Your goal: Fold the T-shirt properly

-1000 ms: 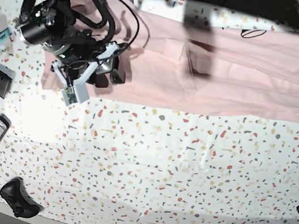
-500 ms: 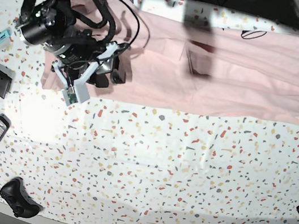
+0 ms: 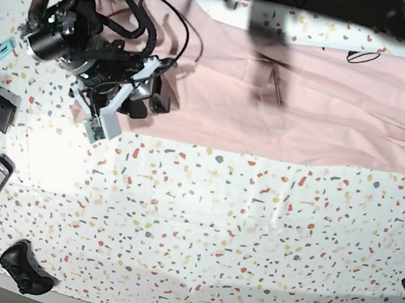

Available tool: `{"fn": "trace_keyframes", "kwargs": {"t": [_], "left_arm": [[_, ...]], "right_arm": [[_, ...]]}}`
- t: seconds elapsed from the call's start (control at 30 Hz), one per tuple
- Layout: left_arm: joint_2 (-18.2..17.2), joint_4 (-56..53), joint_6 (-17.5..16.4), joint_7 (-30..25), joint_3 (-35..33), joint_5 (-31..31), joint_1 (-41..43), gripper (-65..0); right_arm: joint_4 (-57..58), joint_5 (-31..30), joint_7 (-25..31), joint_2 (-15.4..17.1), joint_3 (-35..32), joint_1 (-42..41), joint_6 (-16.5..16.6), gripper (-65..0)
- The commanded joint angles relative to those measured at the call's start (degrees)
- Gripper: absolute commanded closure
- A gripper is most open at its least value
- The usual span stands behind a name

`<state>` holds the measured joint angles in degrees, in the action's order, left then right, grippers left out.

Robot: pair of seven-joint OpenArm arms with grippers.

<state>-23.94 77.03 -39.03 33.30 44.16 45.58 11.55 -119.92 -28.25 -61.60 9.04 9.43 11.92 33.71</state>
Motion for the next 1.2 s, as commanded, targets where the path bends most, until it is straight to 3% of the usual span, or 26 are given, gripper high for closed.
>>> {"fn": "trace_keyframes", "kwargs": {"t": [0.0,0.23,0.4,0.7,1.0,1.17], "left_arm": [[-0.31,2.23,-0.44,-0.68,0.48,1.11,-0.17,0.0],[7.08,10.69,-0.48,7.58,0.46,8.68,0.85,0.0],[11.67,20.09,-0.48,9.44,0.37,12.04,3.87,0.0],[12.72,30.93,-0.48,19.52,-1.99,28.24,9.40,0.0],[17.81,40.87,-0.48,18.25,-14.64,28.92,13.66,0.0],[20.50,45.66,0.42,14.53,-22.36,21.81,12.87,0.0]], "right_arm": [[-1.20,-0.70,1.07,0.33,0.15,-0.50,0.39,-24.6],[-1.20,-0.68,1.07,0.33,0.15,-0.50,0.39,-24.6],[-1.20,-0.70,1.11,0.35,0.15,-0.50,0.39,-24.6],[-1.20,-0.74,1.38,0.35,0.15,-0.52,0.39,-24.6],[-1.20,-0.74,1.86,0.35,0.15,-0.52,0.39,-24.6],[-1.20,-0.72,1.81,0.35,0.15,-0.52,0.39,-24.6]]}}
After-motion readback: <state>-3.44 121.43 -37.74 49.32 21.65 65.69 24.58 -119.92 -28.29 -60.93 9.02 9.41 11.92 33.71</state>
